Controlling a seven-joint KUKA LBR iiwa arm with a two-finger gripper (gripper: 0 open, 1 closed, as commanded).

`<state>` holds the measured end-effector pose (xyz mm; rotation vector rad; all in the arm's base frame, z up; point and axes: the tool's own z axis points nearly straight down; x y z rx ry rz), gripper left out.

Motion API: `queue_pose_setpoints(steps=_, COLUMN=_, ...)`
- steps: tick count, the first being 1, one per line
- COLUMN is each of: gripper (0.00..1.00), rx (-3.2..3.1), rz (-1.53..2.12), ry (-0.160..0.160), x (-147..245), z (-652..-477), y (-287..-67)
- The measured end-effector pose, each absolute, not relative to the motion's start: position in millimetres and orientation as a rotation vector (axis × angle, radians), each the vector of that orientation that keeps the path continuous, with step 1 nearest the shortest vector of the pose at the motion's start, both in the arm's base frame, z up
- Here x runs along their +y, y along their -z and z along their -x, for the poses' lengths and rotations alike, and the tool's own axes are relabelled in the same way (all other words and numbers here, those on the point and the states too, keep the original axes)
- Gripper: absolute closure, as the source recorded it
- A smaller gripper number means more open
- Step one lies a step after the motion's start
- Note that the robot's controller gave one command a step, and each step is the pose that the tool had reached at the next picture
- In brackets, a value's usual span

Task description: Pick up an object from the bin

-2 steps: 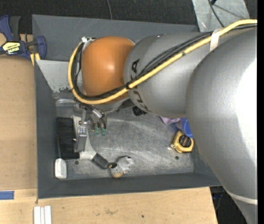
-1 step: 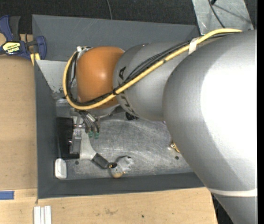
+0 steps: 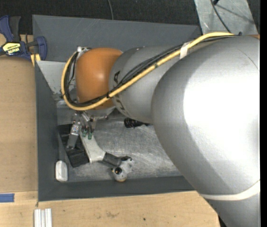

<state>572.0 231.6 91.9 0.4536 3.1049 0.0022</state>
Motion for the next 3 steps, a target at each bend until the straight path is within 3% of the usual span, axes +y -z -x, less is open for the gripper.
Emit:
queue_pose_setpoints(steps=2, gripper=1.0, rx=3.091, rz=-0.557, ry=0.001, x=232, z=-572.8, y=-109)
queue_pose_setpoints(steps=3, gripper=1.0, rx=3.089, rz=-0.516, ry=-0.007, x=236, z=-580.9, y=-145)
